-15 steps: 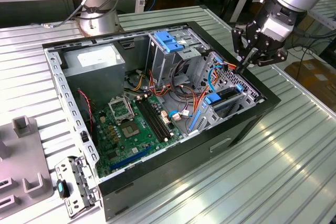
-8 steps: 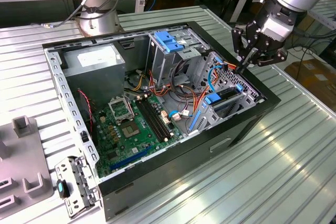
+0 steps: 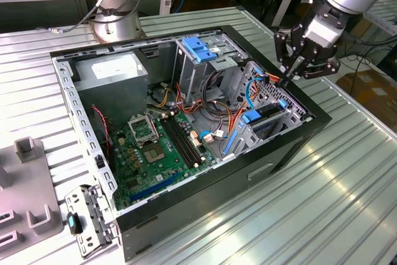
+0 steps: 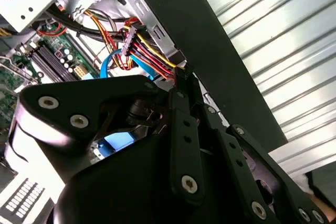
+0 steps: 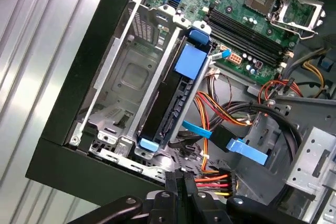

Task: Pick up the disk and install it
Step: 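Insert the first disk wire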

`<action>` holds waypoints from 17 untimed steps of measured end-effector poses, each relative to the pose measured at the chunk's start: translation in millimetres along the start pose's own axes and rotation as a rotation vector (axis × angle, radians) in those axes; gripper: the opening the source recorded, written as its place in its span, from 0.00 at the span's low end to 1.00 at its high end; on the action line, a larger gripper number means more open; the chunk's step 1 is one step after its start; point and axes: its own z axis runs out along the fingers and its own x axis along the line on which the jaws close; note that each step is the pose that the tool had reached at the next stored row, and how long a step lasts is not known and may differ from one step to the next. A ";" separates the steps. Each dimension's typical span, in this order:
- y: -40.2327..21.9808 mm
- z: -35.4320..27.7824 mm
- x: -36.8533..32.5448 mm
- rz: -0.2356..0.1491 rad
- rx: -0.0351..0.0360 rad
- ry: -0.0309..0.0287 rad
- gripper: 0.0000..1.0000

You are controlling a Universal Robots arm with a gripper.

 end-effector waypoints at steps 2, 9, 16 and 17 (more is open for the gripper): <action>0.0 0.0 0.0 0.032 0.0022 0.0018 0.17; 0.0 0.1 0.0 0.164 0.0110 0.0090 0.17; 6.4 -0.1 -2.7 0.221 0.0148 0.0126 0.17; 10.2 -0.1 -4.2 0.221 0.0148 0.0124 0.17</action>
